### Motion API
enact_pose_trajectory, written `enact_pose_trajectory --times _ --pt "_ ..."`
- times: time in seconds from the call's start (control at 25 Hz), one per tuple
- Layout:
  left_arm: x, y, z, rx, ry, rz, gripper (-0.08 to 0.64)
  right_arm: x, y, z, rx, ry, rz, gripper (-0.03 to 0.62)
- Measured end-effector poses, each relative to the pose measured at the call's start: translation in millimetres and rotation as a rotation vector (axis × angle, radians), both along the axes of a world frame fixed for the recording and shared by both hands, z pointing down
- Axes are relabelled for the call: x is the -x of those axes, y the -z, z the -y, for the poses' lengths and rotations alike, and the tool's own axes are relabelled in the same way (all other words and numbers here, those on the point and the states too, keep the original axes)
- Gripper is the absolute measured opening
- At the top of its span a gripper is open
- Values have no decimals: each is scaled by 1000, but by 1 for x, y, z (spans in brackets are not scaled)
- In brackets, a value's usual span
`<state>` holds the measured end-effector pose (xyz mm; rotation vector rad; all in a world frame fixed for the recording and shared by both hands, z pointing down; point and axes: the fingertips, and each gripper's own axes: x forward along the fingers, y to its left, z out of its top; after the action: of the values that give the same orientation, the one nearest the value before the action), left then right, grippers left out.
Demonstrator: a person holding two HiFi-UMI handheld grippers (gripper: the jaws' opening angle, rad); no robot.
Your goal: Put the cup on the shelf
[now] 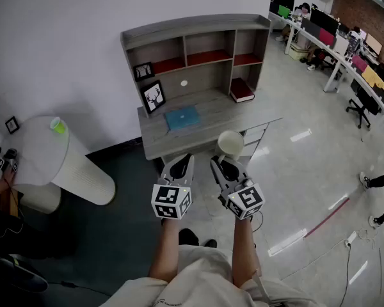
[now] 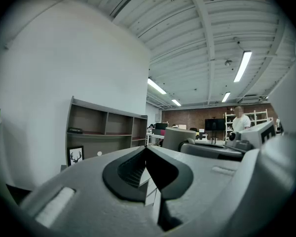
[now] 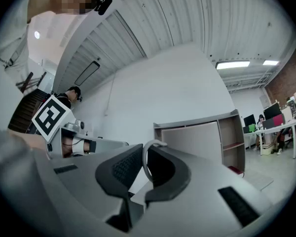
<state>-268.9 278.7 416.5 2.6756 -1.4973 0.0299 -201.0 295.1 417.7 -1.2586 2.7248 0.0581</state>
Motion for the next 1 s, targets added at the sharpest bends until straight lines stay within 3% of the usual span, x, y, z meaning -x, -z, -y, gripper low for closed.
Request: enact_pose_trajectory --times 0.12,0.36,0.6,1.0 --pt "-1 5 -2 -6 -6 9 9 -1 4 -1 -4 -1 17 38" --pt "-8 2 -9 0 -10 20 9 -4 3 -7 -12 -5 -35 38" --pt "-9 -6 -10 17 -8 37 9 -4 10 -11 -14 47 49 38" --pt "-12 -15 31 37 2 34 9 -13 0 26 12 53 46 40"
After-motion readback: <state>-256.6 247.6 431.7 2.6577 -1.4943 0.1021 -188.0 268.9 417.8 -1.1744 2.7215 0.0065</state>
